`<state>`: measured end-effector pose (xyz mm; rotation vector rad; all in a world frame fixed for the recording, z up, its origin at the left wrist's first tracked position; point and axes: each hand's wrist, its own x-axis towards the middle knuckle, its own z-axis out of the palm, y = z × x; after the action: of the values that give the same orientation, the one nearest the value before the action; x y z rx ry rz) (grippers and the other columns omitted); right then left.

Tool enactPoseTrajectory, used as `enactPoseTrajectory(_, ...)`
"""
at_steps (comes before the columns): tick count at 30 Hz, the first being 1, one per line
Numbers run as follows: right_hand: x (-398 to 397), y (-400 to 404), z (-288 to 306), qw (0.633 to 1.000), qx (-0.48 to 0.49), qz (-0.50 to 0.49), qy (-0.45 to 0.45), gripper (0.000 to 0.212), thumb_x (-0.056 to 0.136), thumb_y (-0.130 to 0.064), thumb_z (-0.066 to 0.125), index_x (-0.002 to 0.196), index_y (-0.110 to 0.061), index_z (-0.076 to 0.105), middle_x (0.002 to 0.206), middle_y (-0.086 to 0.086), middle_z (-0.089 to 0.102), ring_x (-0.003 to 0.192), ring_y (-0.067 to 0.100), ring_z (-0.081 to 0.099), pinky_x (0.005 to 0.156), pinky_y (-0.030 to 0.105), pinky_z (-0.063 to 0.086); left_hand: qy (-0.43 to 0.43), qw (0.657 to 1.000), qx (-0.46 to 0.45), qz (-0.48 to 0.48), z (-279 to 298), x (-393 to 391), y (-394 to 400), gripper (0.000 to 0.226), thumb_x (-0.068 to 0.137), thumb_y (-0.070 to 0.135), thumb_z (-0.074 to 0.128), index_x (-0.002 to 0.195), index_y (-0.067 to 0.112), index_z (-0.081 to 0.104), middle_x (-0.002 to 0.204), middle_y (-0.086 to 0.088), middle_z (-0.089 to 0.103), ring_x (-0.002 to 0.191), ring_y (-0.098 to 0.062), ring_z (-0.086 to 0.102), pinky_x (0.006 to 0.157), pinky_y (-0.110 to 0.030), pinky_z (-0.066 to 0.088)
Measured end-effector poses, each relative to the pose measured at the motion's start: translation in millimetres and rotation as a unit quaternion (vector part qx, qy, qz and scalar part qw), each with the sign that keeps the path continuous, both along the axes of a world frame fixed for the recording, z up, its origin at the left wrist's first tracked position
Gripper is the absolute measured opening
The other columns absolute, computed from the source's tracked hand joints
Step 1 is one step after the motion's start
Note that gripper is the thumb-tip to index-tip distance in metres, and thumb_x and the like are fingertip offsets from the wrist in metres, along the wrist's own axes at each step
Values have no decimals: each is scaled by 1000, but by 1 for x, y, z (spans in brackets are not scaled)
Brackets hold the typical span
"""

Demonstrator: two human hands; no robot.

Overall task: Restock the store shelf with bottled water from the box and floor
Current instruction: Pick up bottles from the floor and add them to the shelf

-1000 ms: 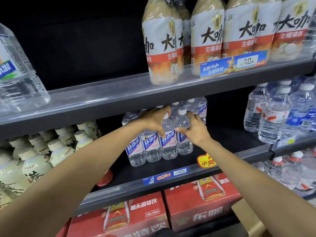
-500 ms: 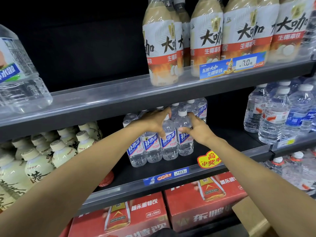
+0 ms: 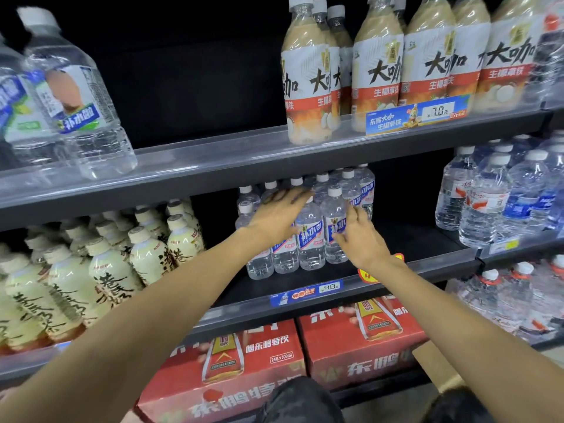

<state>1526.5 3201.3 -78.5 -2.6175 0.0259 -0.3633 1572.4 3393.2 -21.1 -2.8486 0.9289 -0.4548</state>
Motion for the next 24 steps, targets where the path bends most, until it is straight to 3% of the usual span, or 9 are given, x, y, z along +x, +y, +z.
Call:
enactPoseTrajectory(3, -23, 14, 0, 996, -72, 5, -45, 51, 95, -23, 56, 138, -8, 33, 136, 13, 35, 122, 31, 46, 88, 39, 51, -21, 1000, 12, -10, -2, -25, 19, 73, 90, 26, 63, 151, 21, 23, 155, -3, 27, 139, -26, 30, 112, -40, 33)
enactPoseTrajectory(6, -45, 39, -1, 990, -125, 43, -50, 43, 97, -25, 52, 134, -10, 37, 132, 10, 39, 117, 30, 47, 81, 35, 48, -18, 1000, -7, -3, -10, -56, 43, 60, 95, 24, 55, 148, 20, 29, 151, -1, 33, 137, -22, 34, 107, -37, 40)
enactPoseTrajectory(10, -70, 86, -5, 974, -192, 106, -63, 44, 97, -29, 50, 136, -14, 39, 132, 7, 45, 121, 27, 46, 95, 38, 46, -8, 999, -35, 35, -26, -98, 81, 41, 97, 20, 47, 137, 16, 42, 138, -2, 44, 127, -22, 44, 90, -39, 50)
enactPoseTrajectory(16, -100, 172, -27, 946, -217, 228, -75, 41, 98, -31, 48, 135, -16, 41, 129, 3, 47, 121, 24, 45, 97, 37, 44, 9, 994, -67, 86, -69, -161, 163, 36, 96, 23, 50, 131, 16, 48, 125, -3, 52, 112, -23, 53, 81, -34, 48)
enactPoseTrajectory(21, -121, 248, -56, 919, -238, 306, -68, 39, 97, -31, 49, 132, -14, 43, 126, 5, 49, 117, 26, 46, 91, 38, 43, 39, 978, -83, 185, -108, -208, 237, 37, 94, 20, 53, 130, 15, 48, 131, -5, 52, 115, -27, 54, 77, -38, 50)
enactPoseTrajectory(24, -135, 293, -79, 901, -237, 359, -48, 38, 97, -31, 49, 131, -16, 43, 128, 4, 48, 120, 26, 46, 93, 38, 42, 61, 966, -78, 237, -134, -235, 280, 38, 94, 19, 49, 132, 18, 49, 129, -3, 54, 116, -24, 53, 82, -37, 50)
